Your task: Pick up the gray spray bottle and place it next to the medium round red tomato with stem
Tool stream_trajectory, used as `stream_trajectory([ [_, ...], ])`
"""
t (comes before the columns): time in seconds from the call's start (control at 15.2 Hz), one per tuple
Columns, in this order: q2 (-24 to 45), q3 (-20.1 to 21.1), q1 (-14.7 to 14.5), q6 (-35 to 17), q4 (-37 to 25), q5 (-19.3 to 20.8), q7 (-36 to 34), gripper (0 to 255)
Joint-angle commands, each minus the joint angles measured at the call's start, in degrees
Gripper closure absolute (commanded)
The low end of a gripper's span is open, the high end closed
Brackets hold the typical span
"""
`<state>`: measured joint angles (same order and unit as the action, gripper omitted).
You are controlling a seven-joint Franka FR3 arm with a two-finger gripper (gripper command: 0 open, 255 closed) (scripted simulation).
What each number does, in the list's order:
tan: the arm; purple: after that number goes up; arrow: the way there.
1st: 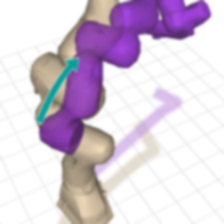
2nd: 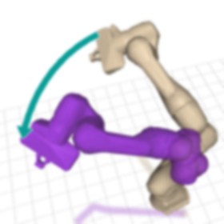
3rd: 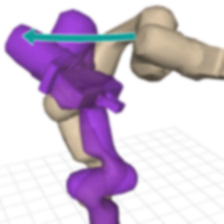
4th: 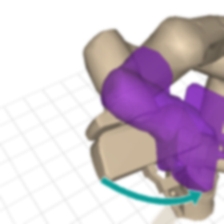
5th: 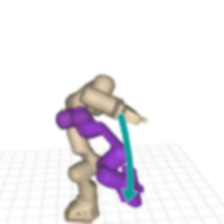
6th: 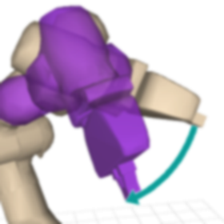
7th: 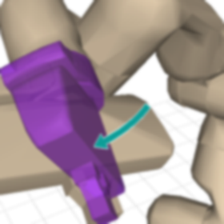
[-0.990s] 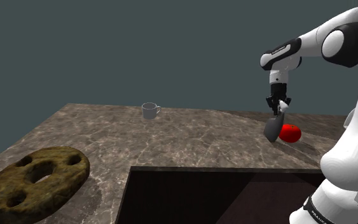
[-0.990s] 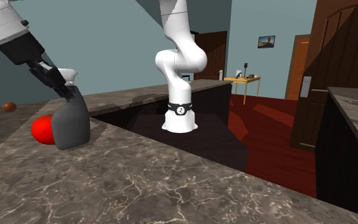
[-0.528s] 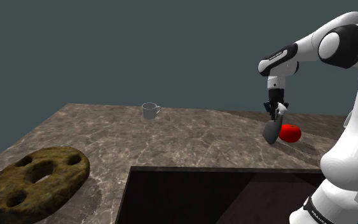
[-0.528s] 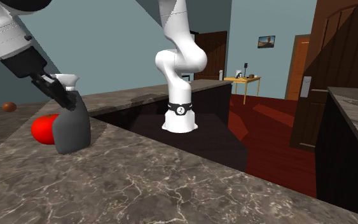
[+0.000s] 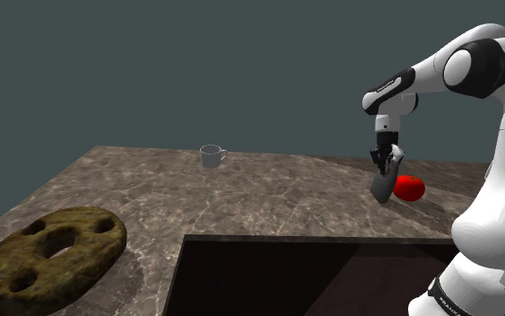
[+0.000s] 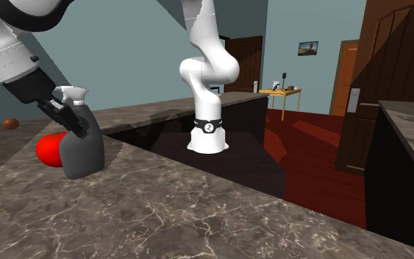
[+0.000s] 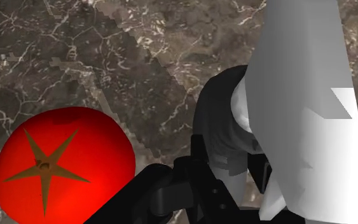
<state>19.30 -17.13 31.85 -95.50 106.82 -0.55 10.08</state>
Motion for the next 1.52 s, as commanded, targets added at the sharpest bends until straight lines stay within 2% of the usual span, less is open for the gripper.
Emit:
stream_trajectory([
  [0.0,0.49,0.05,-0.01,-0.05,0.41,-0.06,-0.07,255],
  [0.26,0.49,0.05,-0.01,-0.05,0.41,-0.06,-0.07,255],
  [0.33,0.52,0.05,0.00,-0.05,0.37,-0.06,-0.06,0],
  [0.66,0.49,0.05,-0.01,-0.05,0.41,-0.06,-0.07,0],
  [0.92,2.15,0.09,0.33,7.46,-8.73,-0.37,0.18,0],
  [1.45,2.14,0.09,0.33,7.45,-8.71,-0.37,0.18,0],
])
